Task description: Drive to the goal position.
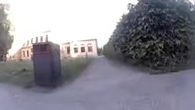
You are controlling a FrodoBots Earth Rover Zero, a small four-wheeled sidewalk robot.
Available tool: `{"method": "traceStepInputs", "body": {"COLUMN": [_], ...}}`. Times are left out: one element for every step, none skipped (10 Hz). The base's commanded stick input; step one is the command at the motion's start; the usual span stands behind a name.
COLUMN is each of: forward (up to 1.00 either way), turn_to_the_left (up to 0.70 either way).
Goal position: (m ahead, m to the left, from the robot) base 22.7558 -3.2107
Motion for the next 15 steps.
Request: {"method": "traceStepInputs", "body": {"forward": [0.50,0.50,0.50,0.50,0.50,0.50,0.50,0.50,0.50,0.50,0.50,0.50,0.50,0.50,0.50], "turn_to_the_left": [0.00,0.00,0.00,0.00,0.00,0.00,0.00,0.00,0.00,0.00,0.00,0.00,0.00,0.00,0.00]}}
